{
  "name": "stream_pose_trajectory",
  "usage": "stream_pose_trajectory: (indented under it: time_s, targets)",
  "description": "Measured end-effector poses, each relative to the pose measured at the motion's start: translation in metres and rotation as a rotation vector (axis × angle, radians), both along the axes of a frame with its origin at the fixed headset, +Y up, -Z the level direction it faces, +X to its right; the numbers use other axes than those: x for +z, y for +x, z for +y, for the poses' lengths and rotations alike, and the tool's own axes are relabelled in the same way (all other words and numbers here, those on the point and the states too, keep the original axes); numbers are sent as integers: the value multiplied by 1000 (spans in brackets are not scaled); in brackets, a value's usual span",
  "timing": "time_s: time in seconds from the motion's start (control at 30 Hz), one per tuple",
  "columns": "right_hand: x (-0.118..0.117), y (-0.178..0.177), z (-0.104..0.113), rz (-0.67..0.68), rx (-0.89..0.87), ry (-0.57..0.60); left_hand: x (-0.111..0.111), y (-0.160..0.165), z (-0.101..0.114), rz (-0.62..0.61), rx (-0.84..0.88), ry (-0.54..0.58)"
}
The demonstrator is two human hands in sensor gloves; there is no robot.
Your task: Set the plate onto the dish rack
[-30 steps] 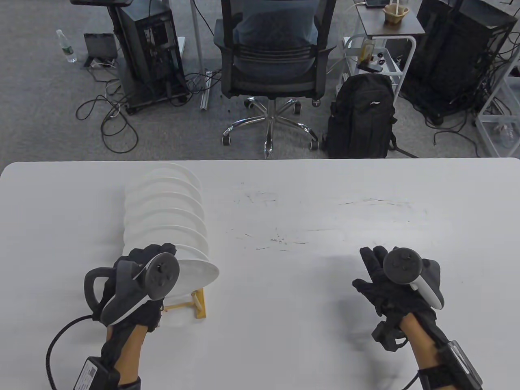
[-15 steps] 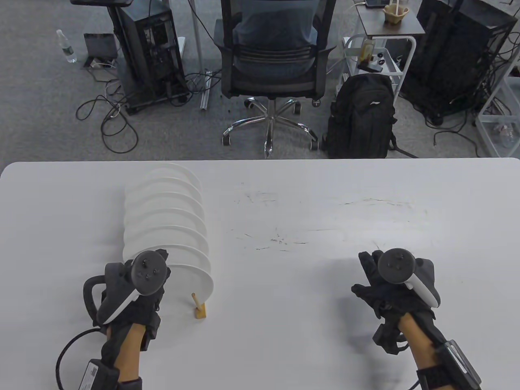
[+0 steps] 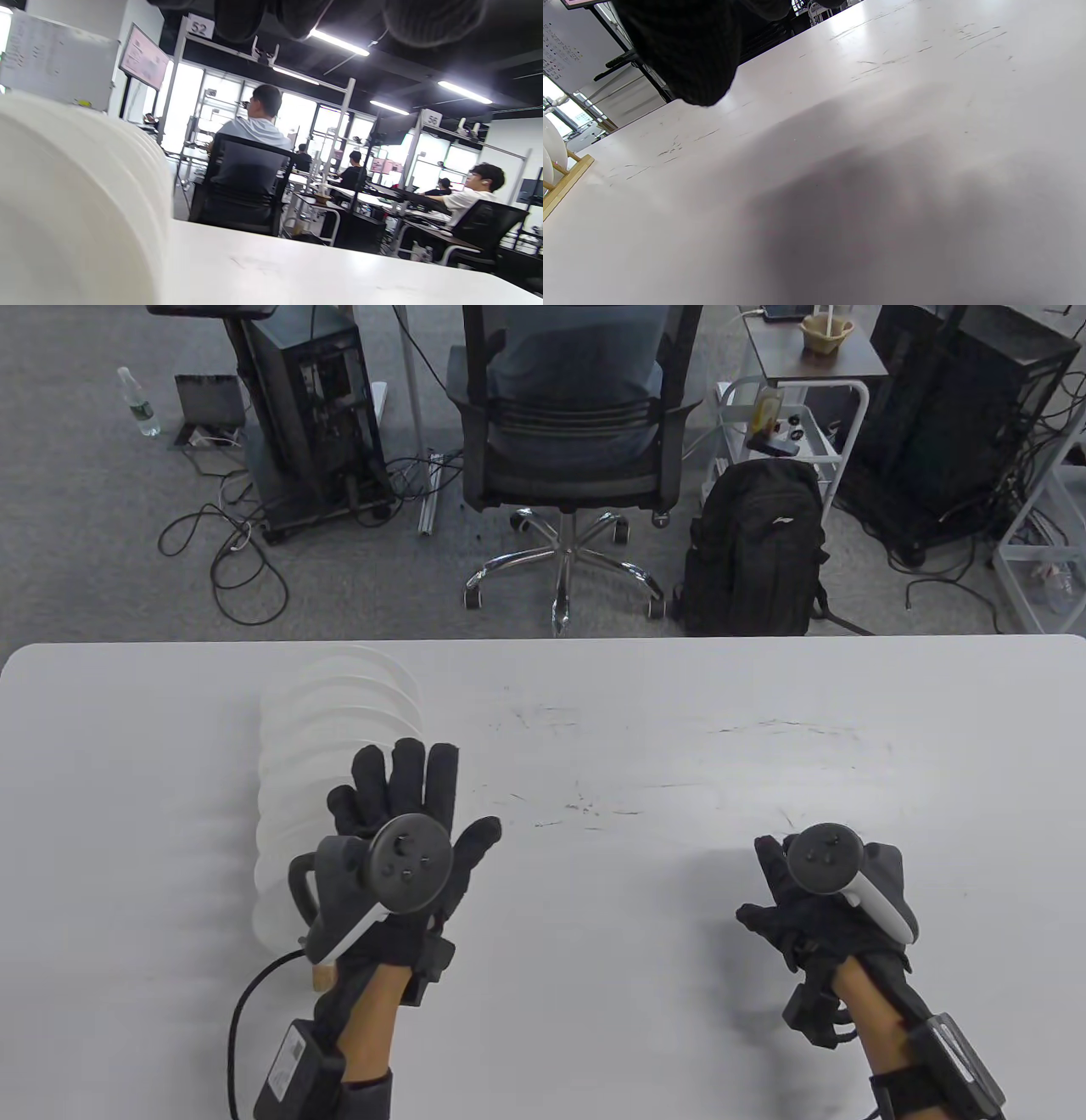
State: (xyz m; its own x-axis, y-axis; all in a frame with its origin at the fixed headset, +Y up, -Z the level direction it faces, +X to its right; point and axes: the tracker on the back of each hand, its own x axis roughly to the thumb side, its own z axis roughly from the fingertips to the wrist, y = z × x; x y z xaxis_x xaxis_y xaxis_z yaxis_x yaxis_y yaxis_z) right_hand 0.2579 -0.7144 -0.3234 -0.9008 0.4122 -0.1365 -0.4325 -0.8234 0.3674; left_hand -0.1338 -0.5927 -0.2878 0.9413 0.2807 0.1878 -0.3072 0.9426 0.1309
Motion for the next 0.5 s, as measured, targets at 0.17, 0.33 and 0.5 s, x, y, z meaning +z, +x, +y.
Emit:
stream_pose_trajectory:
  time_s: [0.17, 0.33, 0.5]
  targets:
    - [0, 0, 0, 0, -6, -7, -14, 33, -39, -90, 17, -49]
    - [0, 0, -1, 3, -7, -28, -17, 49, -73, -109, 50, -84]
    - [0, 2, -4, -4, -5, -57, -21, 52, -92, -107, -42, -115]
